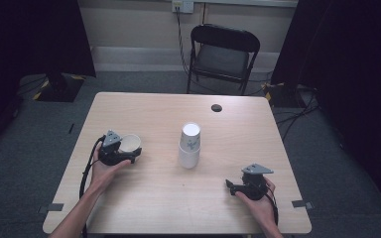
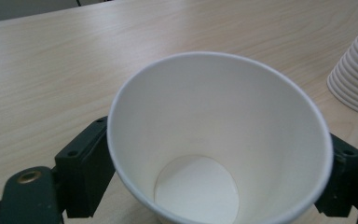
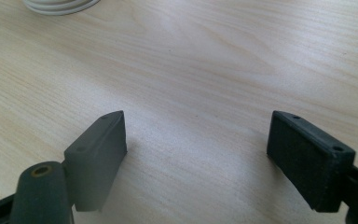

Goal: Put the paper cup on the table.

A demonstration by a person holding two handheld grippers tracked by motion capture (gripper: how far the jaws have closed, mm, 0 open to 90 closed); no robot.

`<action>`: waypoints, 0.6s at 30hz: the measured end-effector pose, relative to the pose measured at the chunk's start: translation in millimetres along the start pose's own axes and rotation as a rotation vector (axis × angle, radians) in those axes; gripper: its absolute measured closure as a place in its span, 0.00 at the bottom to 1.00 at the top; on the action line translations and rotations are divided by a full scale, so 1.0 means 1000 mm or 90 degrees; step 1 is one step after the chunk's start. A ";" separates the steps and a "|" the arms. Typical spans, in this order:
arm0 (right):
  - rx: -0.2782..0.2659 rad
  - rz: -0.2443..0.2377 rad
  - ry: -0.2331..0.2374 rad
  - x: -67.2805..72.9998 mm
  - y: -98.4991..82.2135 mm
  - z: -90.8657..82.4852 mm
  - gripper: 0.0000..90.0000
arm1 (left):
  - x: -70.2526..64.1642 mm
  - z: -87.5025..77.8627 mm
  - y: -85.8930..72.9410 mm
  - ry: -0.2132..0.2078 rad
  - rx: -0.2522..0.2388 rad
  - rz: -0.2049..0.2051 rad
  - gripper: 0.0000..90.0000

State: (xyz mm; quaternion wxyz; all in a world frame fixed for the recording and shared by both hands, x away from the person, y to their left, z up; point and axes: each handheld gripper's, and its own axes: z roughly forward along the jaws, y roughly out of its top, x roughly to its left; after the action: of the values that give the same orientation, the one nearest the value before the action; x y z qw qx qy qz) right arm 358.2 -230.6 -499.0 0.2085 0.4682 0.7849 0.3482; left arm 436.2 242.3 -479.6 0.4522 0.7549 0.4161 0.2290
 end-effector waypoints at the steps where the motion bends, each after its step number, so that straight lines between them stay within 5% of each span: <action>1: 0.001 0.001 0.000 0.000 0.000 0.000 0.22 | -0.001 -0.001 0.000 0.003 -0.002 0.003 0.17; 18: 0.000 0.000 0.000 0.000 0.000 0.000 0.22 | 0.002 -0.019 -0.003 -0.004 0.055 -0.004 0.17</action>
State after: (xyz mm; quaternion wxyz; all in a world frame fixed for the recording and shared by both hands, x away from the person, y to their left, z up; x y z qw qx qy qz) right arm 358.3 -230.6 -499.0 0.2082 0.4684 0.7848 0.3483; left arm 422.6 254.4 -472.7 0.4211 0.7731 0.4267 0.2072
